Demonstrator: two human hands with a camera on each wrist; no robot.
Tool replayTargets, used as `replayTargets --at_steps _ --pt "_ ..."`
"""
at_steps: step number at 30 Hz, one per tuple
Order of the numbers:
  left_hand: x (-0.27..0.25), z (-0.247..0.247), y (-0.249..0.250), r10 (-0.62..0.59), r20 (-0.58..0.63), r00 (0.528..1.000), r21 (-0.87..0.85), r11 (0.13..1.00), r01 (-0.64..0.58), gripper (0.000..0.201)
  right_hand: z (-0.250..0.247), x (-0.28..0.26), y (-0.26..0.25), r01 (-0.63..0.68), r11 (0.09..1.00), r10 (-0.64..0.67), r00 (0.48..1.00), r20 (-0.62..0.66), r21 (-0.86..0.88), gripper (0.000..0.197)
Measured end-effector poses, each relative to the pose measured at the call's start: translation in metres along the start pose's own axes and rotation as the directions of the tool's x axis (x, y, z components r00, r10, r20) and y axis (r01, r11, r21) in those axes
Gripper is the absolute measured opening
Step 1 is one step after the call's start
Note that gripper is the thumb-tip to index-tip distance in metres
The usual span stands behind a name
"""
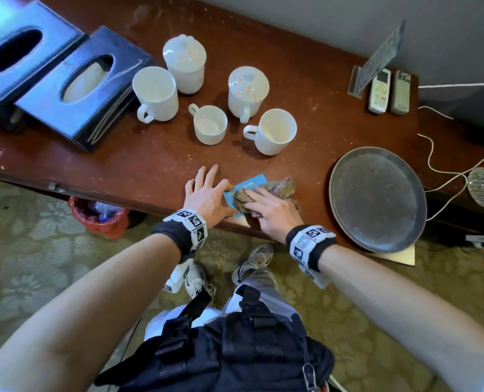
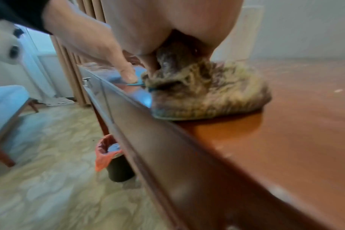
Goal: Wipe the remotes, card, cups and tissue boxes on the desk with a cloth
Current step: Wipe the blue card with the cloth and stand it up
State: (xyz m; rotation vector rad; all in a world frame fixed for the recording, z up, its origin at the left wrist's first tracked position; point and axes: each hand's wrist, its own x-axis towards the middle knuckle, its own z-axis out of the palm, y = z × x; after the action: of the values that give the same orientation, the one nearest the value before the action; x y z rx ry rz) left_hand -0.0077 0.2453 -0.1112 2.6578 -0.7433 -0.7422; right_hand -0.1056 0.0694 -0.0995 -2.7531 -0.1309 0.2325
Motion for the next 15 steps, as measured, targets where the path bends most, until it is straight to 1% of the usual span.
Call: replayTargets --at_steps 1,2,3,4,5,6,7,9,10,11,12,13,15 --pt "0.0 0.0 0.0 -0.001 0.002 1.0 -0.005 1.0 0.001 0.054 -0.007 0.003 0.007 -0.088 0.996 0.088 0.996 0.02 0.003 0.044" --pt "0.001 0.001 -0.001 -0.002 0.002 1.0 -0.011 1.0 0.002 0.054 -0.013 0.01 0.012 -0.22 0.975 0.22 0.975 0.01 0.03 0.045" --pt "0.001 0.001 -0.001 -0.002 0.002 1.0 -0.017 1.0 0.002 0.054 -0.017 0.017 0.015 -0.35 0.934 0.352 0.936 -0.015 0.069 0.044" --pt "0.002 0.002 -0.001 -0.001 0.002 1.0 -0.022 1.0 0.001 0.054 -0.017 0.024 0.015 -0.426 0.899 0.432 0.901 -0.039 0.098 0.043" --pt "0.002 0.002 -0.001 -0.002 0.001 1.0 -0.023 1.0 0.002 0.054 -0.017 0.029 0.011 -0.453 0.884 0.46 0.887 -0.041 0.113 0.042" --pt "0.002 0.003 -0.001 -0.001 0.001 1.0 -0.02 1.0 0.001 0.055 -0.015 0.03 0.006 -0.435 0.895 0.44 0.898 -0.03 0.104 0.042" --pt "0.001 0.003 -0.002 -0.001 -0.003 1.0 -0.016 1.0 0.0 0.055 -0.014 0.028 0.003 -0.383 0.92 0.384 0.923 -0.006 0.083 0.042" --pt "0.001 0.003 -0.002 0.004 -0.01 1.0 -0.014 1.0 -0.004 0.055 -0.012 0.012 0.005 -0.229 0.972 0.225 0.972 0.072 0.05 0.045" --pt "0.001 0.003 -0.002 0.006 -0.009 1.0 -0.014 1.0 -0.007 0.055 -0.015 0.004 0.008 -0.173 0.985 0.169 0.98 0.105 0.029 0.048" --pt "0.002 0.003 -0.003 0.008 -0.008 1.0 -0.018 1.0 -0.008 0.055 -0.019 0.0 0.012 -0.151 0.989 0.149 0.98 0.132 0.003 0.049" --pt "0.002 0.003 -0.003 0.007 -0.009 1.0 -0.023 1.0 -0.007 0.055 -0.021 0.002 0.017 -0.168 0.986 0.168 0.977 0.13 -0.013 0.049" --pt "0.001 0.004 -0.004 0.005 -0.009 1.0 -0.029 1.0 -0.005 0.055 -0.023 0.006 0.02 -0.228 0.974 0.228 0.968 0.104 -0.011 0.048" --pt "0.002 0.005 -0.005 0.001 -0.017 1.0 -0.031 1.0 -0.002 0.056 -0.022 0.019 0.017 -0.386 0.922 0.385 0.922 0.037 0.037 0.045"
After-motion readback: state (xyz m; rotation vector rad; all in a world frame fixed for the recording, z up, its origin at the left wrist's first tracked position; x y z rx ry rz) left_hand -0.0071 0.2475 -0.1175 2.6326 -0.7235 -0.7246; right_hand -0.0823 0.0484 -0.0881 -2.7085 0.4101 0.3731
